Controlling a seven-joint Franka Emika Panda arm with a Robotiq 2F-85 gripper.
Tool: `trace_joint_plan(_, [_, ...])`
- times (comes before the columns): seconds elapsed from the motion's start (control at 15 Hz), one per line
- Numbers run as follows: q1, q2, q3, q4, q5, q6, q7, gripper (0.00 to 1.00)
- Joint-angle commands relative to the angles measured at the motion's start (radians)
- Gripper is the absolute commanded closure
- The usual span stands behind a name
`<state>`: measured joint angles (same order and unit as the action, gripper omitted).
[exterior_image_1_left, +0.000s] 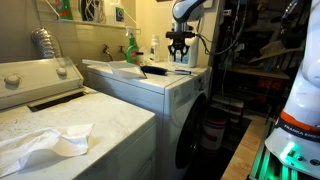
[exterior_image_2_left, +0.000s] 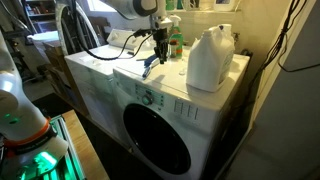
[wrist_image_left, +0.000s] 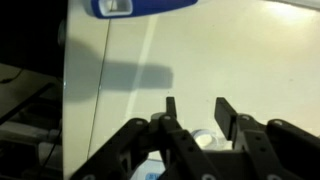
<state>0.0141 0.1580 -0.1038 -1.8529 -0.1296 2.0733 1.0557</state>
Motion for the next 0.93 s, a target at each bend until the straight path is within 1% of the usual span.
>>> trace_joint_plan(0.0, [-0.020,-0.113,0.008,-0.100,-0.069,0.015,-0.176,0.22])
trace_joint_plan(0.2, [-0.037,-0.183,0.008,-0.148,-0.070,0.031,-0.360,0.02])
trace_joint_plan(0.27, [-0.044,-0.204,0.007,-0.161,-0.056,0.031,-0.431,0.00])
trace_joint_plan(0.53, [-0.065,-0.289,0.004,-0.208,0.006,0.017,-0.709,0.00])
trace_joint_plan(0.87, [-0.072,-0.368,-0.007,-0.255,0.084,-0.055,-1.038,0.00])
